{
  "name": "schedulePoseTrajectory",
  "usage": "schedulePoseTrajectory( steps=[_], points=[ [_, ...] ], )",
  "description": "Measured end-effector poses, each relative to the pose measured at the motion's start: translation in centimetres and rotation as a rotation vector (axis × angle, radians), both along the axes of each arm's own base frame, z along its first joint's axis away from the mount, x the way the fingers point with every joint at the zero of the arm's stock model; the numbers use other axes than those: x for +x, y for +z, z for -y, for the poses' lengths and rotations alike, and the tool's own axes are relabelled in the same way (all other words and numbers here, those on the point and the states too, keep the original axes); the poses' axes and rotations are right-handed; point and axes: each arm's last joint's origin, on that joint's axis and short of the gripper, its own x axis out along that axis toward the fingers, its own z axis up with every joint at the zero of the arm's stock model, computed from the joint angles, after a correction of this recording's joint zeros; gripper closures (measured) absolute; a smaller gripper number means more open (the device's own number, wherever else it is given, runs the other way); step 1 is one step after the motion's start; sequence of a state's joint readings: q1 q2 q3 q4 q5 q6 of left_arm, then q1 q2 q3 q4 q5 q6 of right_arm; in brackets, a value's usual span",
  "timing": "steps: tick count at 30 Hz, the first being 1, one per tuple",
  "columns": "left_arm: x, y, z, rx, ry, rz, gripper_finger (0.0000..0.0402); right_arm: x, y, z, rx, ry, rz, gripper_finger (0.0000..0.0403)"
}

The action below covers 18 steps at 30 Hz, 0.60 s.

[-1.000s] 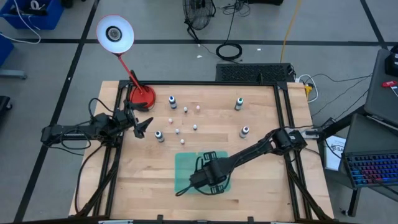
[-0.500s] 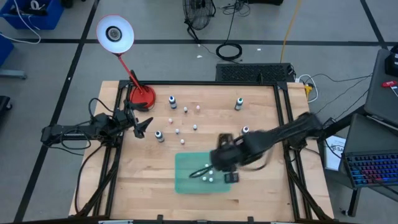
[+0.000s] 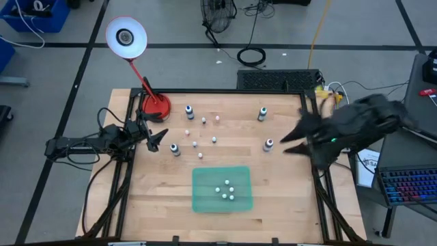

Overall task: Pick & Place food coloring
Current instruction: Put the middle left small yellow food coloring bottle into the blue bin

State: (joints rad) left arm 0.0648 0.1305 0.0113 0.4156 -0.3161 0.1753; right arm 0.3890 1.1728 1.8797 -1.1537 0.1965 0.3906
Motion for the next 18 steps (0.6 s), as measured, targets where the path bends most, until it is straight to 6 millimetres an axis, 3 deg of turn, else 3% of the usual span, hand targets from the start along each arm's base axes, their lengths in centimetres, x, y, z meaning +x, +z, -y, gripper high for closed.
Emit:
schedulePoseTrajectory(
  steps=[3, 6, 12, 18],
  points=[
    [0.0, 0.0, 0.0, 0.000, 0.000, 0.000, 0.0036, -1.9, -1.6, 0.9, -0.122, -0.074, 0.057, 0.0261],
    [0.0, 0.0, 0.0, 0.000, 0.000, 0.000, 0.0036, -2.3, -4.7, 1.4, -0.259, -0.222, 0.143, 0.0261],
    [0.0, 0.0, 0.0, 0.000, 0.000, 0.000, 0.0036, -0.2, -13.8, 1.7, -0.540, -0.518, 0.280, 0.0261],
    [0.0, 0.0, 0.0, 0.000, 0.000, 0.000, 0.0036, 1.3, -22.3, 2.2, -0.575, -0.482, 0.491, 0.0261]
  ],
)
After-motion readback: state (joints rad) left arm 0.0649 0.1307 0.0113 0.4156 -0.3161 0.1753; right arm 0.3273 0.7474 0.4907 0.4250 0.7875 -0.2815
